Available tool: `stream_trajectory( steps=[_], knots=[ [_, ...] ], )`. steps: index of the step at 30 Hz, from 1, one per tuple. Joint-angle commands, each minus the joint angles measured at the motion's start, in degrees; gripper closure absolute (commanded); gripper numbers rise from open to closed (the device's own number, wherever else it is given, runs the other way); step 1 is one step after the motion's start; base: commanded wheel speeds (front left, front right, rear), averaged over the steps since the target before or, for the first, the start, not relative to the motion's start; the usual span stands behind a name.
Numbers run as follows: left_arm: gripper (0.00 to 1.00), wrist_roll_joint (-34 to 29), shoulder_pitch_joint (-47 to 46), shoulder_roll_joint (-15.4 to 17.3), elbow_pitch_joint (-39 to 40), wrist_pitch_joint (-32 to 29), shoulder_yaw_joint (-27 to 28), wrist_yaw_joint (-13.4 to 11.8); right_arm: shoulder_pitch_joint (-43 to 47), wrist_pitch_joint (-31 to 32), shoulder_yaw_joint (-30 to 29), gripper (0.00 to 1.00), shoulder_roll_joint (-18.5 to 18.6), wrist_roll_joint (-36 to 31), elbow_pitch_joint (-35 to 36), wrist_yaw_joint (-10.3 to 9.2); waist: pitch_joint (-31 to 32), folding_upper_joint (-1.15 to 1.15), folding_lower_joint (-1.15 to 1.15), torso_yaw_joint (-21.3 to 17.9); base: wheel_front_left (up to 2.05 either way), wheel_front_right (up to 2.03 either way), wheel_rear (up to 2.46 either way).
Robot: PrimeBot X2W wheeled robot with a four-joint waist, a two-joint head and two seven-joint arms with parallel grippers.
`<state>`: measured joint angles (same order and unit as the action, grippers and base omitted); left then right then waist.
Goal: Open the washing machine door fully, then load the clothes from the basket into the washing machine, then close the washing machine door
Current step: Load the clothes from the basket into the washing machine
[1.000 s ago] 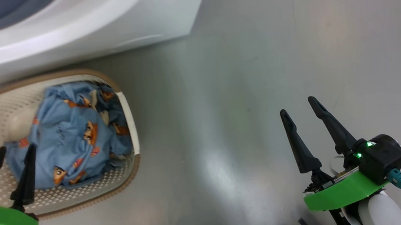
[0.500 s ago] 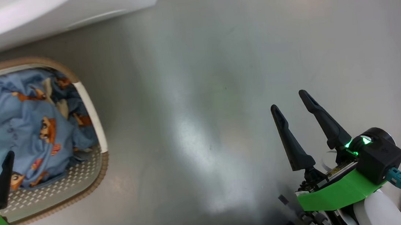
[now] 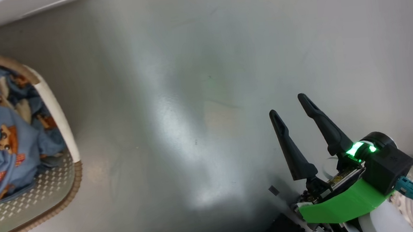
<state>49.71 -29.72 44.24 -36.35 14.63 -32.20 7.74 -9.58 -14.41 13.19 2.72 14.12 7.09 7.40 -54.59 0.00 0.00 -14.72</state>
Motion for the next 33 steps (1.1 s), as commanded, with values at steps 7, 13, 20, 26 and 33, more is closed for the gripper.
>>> stream_trajectory(
  steps=[7, 13, 20, 26, 33],
  knots=[
    [0.0, 8.28, -2.53, 5.76, 1.02, 0.37, -4.56, -0.25, 3.49, -0.59, 2.55, 0.0, 0.16, 1.54, 1.74, 0.09, -1.66, 0.0, 0.0, -2.67, 0.0, 0.0, 0.0],
    [0.0, 12.06, -6.2, 9.33, 0.89, 0.37, -9.84, -0.25, 3.61, -0.59, 3.9, 0.0, 0.16, 2.08, 2.23, 0.09, -2.42, 0.0, 0.0, -3.95, 0.0, 0.0, 0.0],
    [0.0, 16.31, -8.93, 11.59, -1.37, -1.54, -16.7, -0.25, 4.95, -0.59, 4.88, 0.0, 0.16, 3.02, 2.68, 0.09, -3.02, 0.0, 0.0, -6.16, 0.0, 0.0, 0.0],
    [1.0, 19.18, -10.67, 10.69, -2.08, -1.61, -20.77, -0.25, 5.38, -0.59, 4.46, 0.0, 0.16, 3.45, 2.46, 0.09, -1.93, 0.0, 0.0, -5.88, 0.0, 0.0, 0.0],
    [1.0, 20.38, -10.57, 7.71, -0.93, 0.29, -21.67, -0.25, 3.68, -0.59, 2.47, 0.0, 0.16, 3.01, 1.85, 0.09, 2.16, 0.0, 0.0, -3.12, 0.0, 0.0, 0.0]
  ],
)
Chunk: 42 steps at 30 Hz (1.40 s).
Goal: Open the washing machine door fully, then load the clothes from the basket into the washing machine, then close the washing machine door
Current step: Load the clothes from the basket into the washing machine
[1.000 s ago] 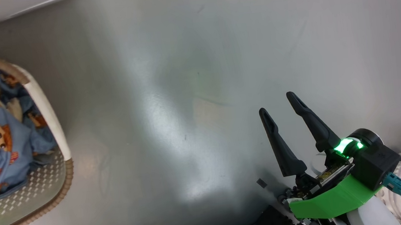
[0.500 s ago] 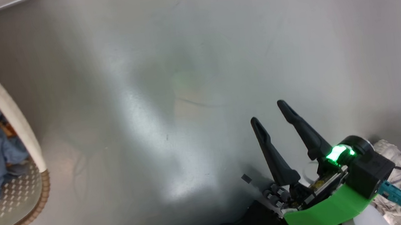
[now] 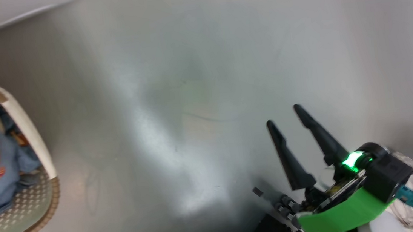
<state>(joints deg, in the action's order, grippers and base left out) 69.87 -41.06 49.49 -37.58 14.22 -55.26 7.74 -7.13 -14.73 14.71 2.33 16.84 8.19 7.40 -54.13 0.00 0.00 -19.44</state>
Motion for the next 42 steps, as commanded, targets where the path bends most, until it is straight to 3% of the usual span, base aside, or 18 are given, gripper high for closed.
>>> stream_trajectory(
  steps=[1, 15, 29, 42],
  knots=[
    [1.0, 0.0, 0.74, 1.93, 0.88, 0.72, 2.31, -0.25, 0.95, -0.27, 0.45, 0.0, 0.54, 0.25, 0.63, 0.09, 2.28, 0.0, 0.0, 2.22, 0.0, 0.0, 0.0],
    [1.0, -10.31, 14.68, -9.14, 9.91, 0.77, 23.98, -0.25, -1.25, -0.27, -4.34, 0.0, 0.54, -1.89, -3.35, 0.09, 14.24, 0.0, 0.0, 9.6, 0.0, 0.0, 0.0],
    [1.0, -15.21, 23.84, -17.61, 16.92, 0.77, 37.21, -0.25, -1.19, -0.27, -6.44, 0.0, 0.54, -3.23, -7.86, 0.09, 24.42, 0.0, 0.0, 14.82, 0.0, 0.0, 0.0],
    [1.0, -21.53, 29.77, -24.69, 23.27, 0.77, 46.73, -0.25, 0.37, -0.27, -8.34, 0.0, 0.54, -4.09, -10.41, 0.09, 32.7, 0.0, 0.0, 17.08, 0.0, 0.0, 0.0]
  ],
)
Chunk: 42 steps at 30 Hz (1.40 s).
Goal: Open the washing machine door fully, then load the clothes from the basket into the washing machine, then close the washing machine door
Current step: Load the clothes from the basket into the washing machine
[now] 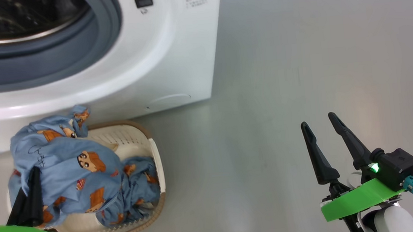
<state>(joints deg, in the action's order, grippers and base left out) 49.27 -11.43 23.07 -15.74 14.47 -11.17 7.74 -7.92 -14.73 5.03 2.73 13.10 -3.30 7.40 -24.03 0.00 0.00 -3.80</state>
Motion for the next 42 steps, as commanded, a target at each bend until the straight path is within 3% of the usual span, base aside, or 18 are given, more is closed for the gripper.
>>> stream_trajectory(
  steps=[1, 18, 42],
  knots=[
    [1.0, -1.49, 0.41, 1.33, 1.95, 0.52, 3.19, -0.25, 1.27, -0.27, 1.22, 0.0, 0.15, -0.41, 0.89, 0.09, 3.2, 0.0, 0.0, 1.55, 0.0, 0.0, 0.0],
    [1.0, -15.22, 7.29, -5.31, 10.93, 0.52, 13.32, -0.25, 3.64, -0.27, -0.88, 0.0, 0.15, -2.09, 0.59, 0.09, 12.57, 0.0, 0.0, 1.64, 0.0, 0.0, 0.0],
    [1.0, -24.34, 14.98, -12.47, 13.11, 0.52, 17.61, -0.25, 7.52, -0.27, -2.45, 0.0, 0.15, -3.04, -1.02, 0.09, 23.35, 0.0, 0.0, 1.06, 0.0, 0.0, 0.0]
  ],
)
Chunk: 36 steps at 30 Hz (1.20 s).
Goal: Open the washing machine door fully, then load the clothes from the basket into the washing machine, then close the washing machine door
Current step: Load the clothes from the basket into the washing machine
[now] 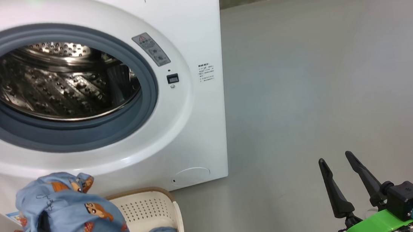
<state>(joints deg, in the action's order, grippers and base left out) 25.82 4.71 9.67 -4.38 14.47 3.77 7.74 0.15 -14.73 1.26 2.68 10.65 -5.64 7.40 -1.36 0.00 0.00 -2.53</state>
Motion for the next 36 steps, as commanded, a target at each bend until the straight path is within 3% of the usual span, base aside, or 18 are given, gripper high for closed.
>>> stream_trajectory(
  steps=[1, 21, 30, 36],
  knots=[
    [1.0, -1.32, -1.01, 0.67, 1.84, 0.52, 2.91, -0.25, -0.47, -0.27, 1.31, 0.0, 0.2, -0.61, 1.32, 0.09, 0.84, 0.0, 0.0, -0.2, 0.0, 0.0, 0.0],
    [1.0, -0.48, -1.62, -1.06, 2.21, 0.52, 3.63, -0.25, 0.0, -0.27, 1.64, 0.0, 0.2, -0.01, 1.38, 0.09, -0.74, 0.0, 0.0, -0.66, 0.0, 0.0, 0.0],
    [1.0, 2.27, -8.29, 2.53, 1.91, 0.52, 2.01, -0.25, -1.25, -0.27, 2.95, 0.0, 0.2, 0.24, 2.83, 0.09, -6.32, 0.0, 0.0, -1.98, 0.0, 0.0, 0.0],
    [1.0, 4.32, -16.22, 6.78, 1.74, 0.52, 2.4, -0.25, -2.86, -0.27, 4.59, 0.0, 0.2, 0.2, 4.34, 0.09, -11.24, 0.0, 0.0, -3.61, 0.0, 0.0, 0.0]
  ],
)
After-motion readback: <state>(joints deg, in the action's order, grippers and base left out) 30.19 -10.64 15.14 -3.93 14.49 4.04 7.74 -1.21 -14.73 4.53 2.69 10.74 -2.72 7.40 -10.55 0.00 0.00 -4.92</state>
